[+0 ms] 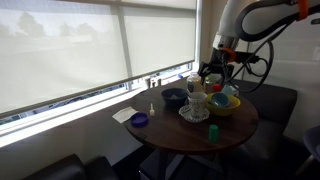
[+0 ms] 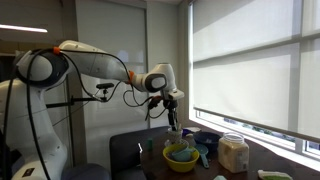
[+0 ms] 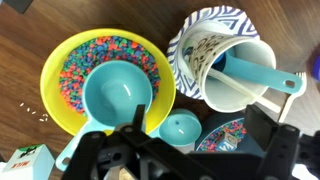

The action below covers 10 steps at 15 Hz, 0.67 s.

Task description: Pick up the stacked paper cups and put them on the table

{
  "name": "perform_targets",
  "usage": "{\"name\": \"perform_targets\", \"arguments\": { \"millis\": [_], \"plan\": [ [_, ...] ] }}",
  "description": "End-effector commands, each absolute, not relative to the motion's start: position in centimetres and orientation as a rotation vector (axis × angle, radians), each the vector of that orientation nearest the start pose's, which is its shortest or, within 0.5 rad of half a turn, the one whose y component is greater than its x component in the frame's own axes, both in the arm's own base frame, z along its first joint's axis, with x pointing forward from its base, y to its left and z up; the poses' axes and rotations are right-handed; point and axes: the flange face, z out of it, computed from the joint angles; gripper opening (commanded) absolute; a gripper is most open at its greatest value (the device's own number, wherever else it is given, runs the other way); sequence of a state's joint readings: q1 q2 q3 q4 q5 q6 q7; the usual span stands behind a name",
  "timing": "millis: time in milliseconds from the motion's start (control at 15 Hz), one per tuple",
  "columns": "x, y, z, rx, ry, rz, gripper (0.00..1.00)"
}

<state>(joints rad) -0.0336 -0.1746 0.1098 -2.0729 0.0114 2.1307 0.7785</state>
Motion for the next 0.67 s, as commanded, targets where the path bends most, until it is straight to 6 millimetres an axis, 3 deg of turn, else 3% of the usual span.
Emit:
{"name": "perform_targets", "arguments": {
  "millis": [0,133,200,267,400,600],
  "plan": [
    [54.5,6.5,50.3,-2.831,1.070,-0.252,1.00],
    [54.9,6.9,48.5,-2.846,1.046,-0.206,1.00],
    [55.2,6.9,47.7,-2.848,1.043,-0.189,0.95],
    [55.3,6.9,47.1,-2.851,1.049,-0.169,0.74],
    [55.6,6.9,46.0,-2.861,1.036,-0.150,0.69],
    [56.0,7.3,45.4,-2.865,0.987,-0.181,0.47]
  ]
}}
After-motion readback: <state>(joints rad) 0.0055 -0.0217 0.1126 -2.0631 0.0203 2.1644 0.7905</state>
